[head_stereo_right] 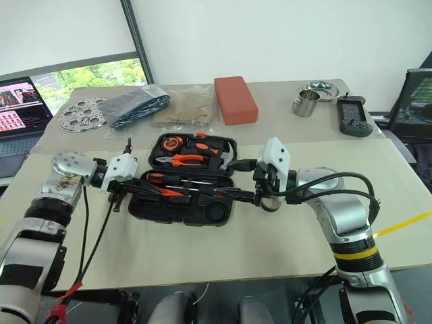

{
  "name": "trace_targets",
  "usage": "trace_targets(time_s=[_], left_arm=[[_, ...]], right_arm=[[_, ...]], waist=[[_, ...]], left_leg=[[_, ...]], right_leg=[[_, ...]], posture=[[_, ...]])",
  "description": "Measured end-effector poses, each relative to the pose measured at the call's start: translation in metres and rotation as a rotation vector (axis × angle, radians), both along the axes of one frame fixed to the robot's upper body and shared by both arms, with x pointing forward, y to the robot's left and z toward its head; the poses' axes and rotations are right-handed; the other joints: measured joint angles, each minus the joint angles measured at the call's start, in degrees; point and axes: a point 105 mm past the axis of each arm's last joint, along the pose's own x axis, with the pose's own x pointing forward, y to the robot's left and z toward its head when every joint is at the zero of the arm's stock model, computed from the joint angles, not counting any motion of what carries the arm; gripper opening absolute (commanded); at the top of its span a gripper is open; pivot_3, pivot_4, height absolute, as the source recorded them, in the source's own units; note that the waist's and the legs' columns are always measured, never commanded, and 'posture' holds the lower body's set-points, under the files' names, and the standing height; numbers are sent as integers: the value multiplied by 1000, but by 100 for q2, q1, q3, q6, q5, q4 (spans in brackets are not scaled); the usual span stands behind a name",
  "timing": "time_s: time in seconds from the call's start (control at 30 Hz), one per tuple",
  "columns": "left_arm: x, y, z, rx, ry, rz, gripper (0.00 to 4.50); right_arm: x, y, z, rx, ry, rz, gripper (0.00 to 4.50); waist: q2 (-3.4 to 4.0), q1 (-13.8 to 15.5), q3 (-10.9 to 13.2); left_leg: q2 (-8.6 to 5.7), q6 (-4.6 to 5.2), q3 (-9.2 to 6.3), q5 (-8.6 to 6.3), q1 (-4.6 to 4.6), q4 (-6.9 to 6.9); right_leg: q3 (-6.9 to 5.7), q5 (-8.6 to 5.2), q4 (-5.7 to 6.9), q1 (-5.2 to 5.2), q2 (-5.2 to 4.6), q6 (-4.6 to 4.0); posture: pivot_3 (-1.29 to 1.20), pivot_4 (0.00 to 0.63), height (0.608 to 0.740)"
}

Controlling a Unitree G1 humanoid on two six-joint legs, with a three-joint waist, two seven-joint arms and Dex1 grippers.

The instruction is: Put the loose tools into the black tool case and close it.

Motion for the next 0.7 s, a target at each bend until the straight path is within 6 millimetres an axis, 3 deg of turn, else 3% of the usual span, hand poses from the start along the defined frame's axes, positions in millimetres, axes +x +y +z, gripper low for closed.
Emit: trace_targets(time_s=[0.7], left_arm=[[7, 9, -7, 12, -29, 45, 58]], right_arm=[[0, -1, 0, -2, 1, -1, 3836]], waist=[[0, -29, 0]], left_leg=[[0, 0, -1, 0, 1, 0]], right_leg=[[-1, 0, 2, 0, 3, 0]], posture=[[0, 150, 740]])
